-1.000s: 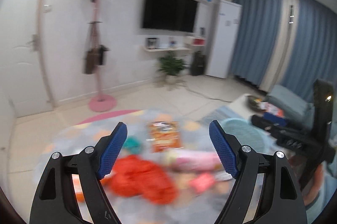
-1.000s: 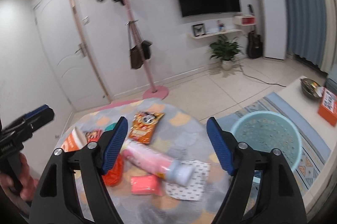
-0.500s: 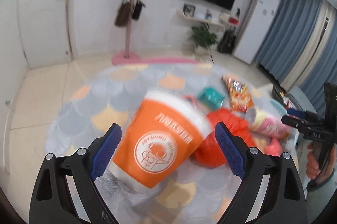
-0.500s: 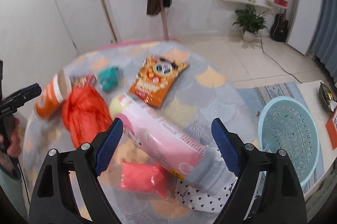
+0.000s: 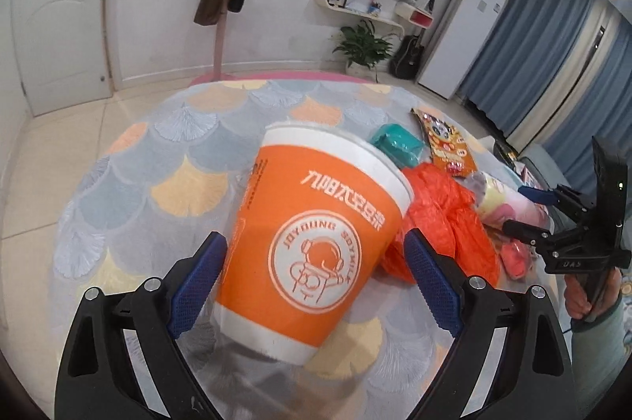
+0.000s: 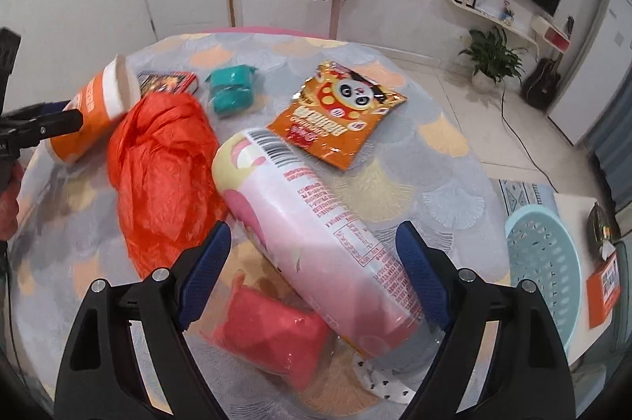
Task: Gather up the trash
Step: 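Grasp the pink bottle with the right tool while the left tool grasps the orange soymilk cup, then drop the pink bottle into the blue basket while the left tool drops the orange cup in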
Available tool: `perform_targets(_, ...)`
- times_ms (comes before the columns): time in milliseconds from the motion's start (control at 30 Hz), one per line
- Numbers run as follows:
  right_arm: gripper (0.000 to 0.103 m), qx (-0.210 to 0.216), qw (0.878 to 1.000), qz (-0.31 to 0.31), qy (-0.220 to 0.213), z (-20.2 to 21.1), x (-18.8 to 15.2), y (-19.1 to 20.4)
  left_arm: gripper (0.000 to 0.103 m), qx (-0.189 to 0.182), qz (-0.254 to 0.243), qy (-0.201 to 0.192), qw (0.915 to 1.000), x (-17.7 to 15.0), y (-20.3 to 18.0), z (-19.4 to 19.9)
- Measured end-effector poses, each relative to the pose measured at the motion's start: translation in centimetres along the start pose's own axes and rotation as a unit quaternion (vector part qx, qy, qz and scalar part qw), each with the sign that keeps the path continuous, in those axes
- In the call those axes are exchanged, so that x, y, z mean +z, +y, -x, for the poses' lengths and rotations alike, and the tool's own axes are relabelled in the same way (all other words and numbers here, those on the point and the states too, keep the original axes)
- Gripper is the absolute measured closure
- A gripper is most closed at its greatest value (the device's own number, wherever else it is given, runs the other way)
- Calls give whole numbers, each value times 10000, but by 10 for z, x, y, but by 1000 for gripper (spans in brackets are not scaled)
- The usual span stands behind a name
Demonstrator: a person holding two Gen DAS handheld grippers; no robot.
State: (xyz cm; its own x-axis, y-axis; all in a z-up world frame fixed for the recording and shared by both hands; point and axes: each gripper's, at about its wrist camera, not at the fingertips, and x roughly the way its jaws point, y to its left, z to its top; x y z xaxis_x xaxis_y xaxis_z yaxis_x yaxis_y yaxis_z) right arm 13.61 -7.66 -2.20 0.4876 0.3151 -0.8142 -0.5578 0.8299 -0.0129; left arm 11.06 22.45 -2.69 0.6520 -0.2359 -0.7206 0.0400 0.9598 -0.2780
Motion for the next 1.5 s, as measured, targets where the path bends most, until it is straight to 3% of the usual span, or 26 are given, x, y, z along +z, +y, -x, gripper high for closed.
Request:
perform_targets(100,35,-57,10000,56,44,-2,-1,2,13,51,-102,167,9998,-1,-5,-8)
perform_targets(233,42,12,9999,119,-51,-1,-2,0,13,245,-180,317,9990,-8,-11,-17)
perform_targets(300,51,69,9997,155,-150,0,-2,0,14,370,-278,306,9985,-10,-16,-19)
perform_targets(367,54,163,9995,179,-226,1,-1,-1,17,564,-338,353,9972,-11,-20,-22)
perform_targets(433,55,123,9992,239,-304,3,-1,0,34,708,-387,423,9958,-13,-23,-25)
perform_targets(600,57,-79,9974,340,-633,14,-3,2,35,681,-321,195,9970,-16,-27,-14)
perform_targets(867,57,284,9927,-65,-1171,48,-1,-18,35,366,-275,-400,9982,-6,-48,27)
perform_targets(1100,57,397,9786,-563,-1941,100,-9,-45,35,92,-667,-843,9942,12,-107,48)
perform_targets(1367,57,-173,9573,-1366,-2541,162,-34,-104,35,-428,-1172,-1113,9859,36,-193,44)
perform_targets(1500,57,-719,9462,-1967,-2466,175,-51,-143,35,-692,-1440,-1077,9813,51,-243,25)
